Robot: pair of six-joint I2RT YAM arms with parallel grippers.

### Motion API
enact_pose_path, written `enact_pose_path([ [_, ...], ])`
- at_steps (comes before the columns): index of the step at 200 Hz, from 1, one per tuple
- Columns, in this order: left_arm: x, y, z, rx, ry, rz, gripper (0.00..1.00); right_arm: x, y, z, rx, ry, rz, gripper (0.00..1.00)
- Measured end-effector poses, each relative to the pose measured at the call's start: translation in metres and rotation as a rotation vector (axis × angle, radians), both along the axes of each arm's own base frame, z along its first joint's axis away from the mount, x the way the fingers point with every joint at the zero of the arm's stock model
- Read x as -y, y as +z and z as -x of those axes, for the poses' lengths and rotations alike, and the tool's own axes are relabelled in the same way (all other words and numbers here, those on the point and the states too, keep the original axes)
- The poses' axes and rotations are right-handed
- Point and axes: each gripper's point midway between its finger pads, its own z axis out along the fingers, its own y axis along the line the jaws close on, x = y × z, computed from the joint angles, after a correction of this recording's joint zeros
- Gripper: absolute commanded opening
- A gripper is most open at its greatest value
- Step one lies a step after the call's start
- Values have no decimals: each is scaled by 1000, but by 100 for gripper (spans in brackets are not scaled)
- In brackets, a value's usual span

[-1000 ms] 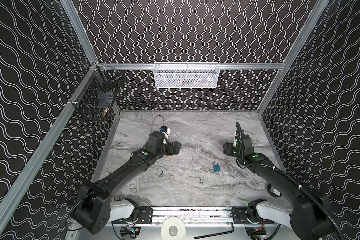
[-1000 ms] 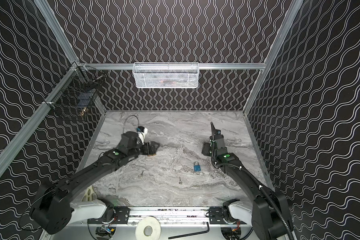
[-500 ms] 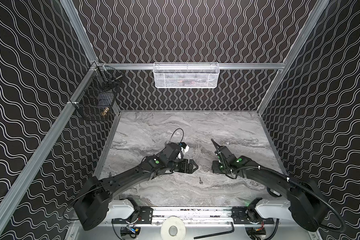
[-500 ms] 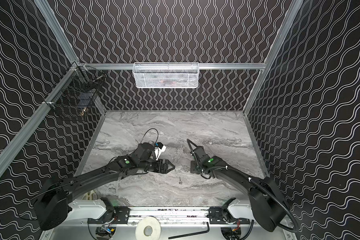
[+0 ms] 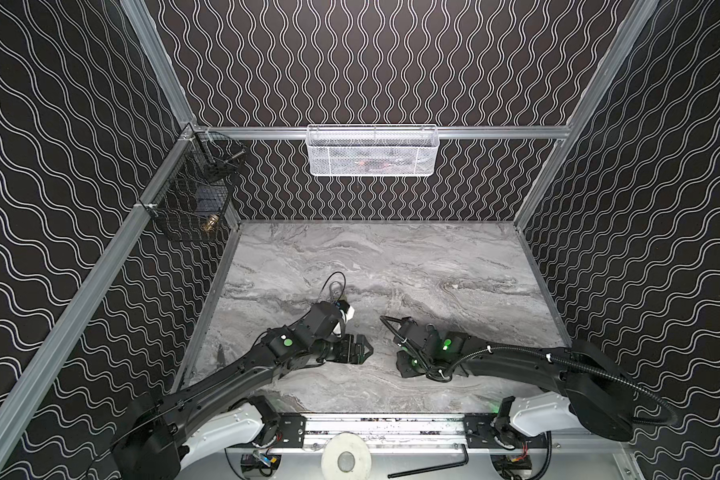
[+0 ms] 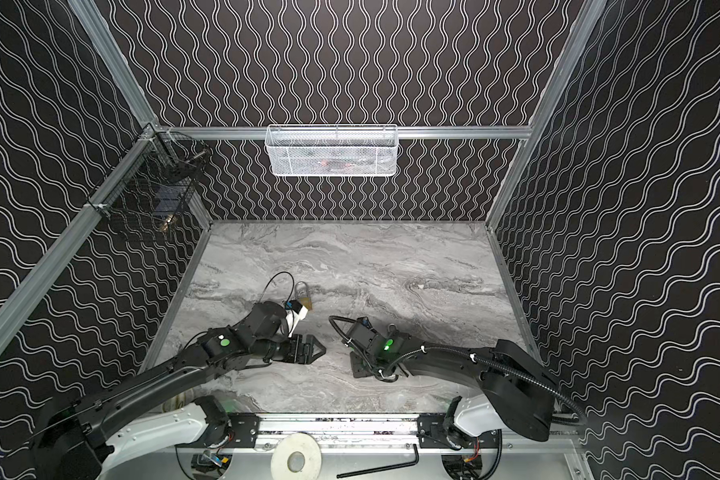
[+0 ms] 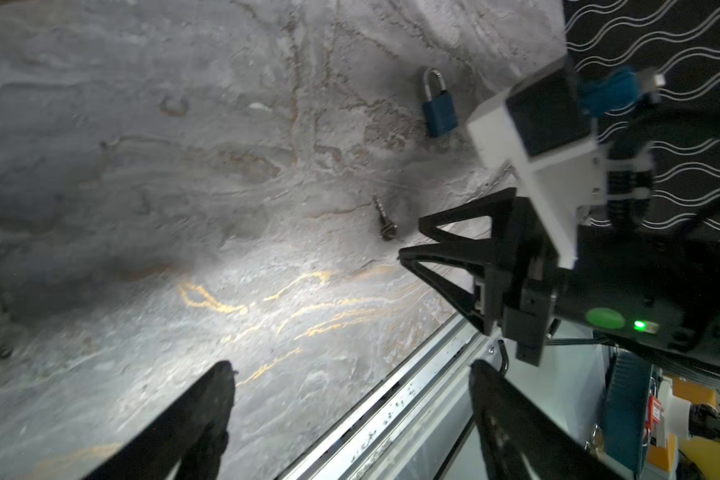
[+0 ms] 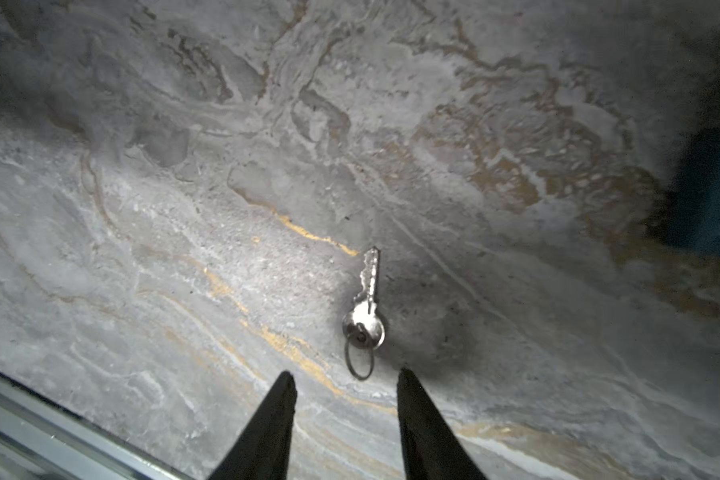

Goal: Unlock with the key
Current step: 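Grasp the silver key with the right gripper while the left arm moves inward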

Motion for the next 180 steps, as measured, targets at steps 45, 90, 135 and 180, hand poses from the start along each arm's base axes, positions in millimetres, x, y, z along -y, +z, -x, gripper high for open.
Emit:
enact_pose_path([
  [45,-5,-7,6,-34,38,27,90,3,-10,0,-3,-4,33,34],
  [90,-1,3,2,-10,41,62,91,8,-18,0,-2,-8,66,25],
  [135,1,1,-1,-9,50,74,91,5,-21,-2,1,5,72,14],
  [180,-1,0,-2,-8,67,80,92,1,-23,-5,10,27,71,0],
])
